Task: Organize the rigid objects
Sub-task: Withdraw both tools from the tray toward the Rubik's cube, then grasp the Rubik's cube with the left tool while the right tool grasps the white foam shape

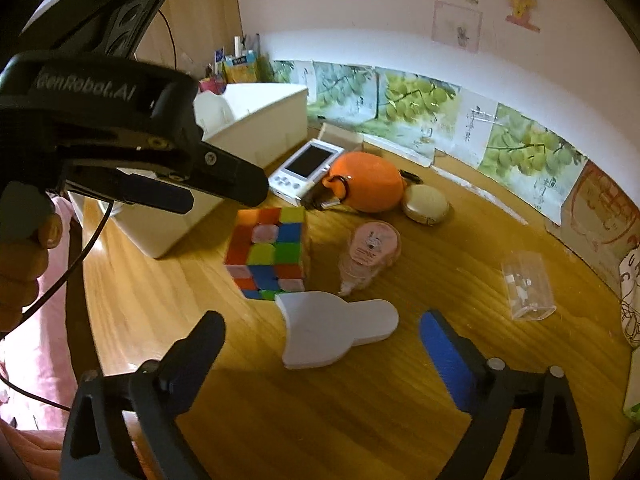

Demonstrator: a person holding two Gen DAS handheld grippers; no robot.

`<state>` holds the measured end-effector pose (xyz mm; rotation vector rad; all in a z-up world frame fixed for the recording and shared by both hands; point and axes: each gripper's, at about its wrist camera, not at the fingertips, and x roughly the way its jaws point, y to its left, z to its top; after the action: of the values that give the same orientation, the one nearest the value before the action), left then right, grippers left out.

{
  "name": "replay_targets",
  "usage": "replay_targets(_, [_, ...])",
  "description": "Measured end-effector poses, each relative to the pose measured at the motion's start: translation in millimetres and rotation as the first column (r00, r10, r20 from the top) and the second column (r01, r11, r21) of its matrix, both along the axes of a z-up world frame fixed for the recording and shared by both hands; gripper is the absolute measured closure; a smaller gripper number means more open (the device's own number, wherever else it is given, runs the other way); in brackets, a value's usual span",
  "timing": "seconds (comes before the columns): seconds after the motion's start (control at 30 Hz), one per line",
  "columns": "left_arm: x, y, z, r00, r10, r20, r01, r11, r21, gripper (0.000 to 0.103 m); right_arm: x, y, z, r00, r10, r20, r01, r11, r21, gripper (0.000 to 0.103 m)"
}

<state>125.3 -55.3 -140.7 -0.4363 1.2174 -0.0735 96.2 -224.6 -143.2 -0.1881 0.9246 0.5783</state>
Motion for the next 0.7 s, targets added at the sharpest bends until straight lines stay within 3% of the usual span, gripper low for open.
replay_targets(0.33, [20,-12,-29,0.993,0.009,-0.115,-0.01,1.0,-0.013,0.021,21,12,-29,0.998,0.032,-0.051,-0.034,0.999,-0.04,0.003])
replay_targets(0.7, [33,-9,-42,0.984,0.055,-0.167,-0.059,0.998,-0.016,0.022,35,16,-50,0.995,0.053,-0.089,-0.057,0.998,-0.042,0.003])
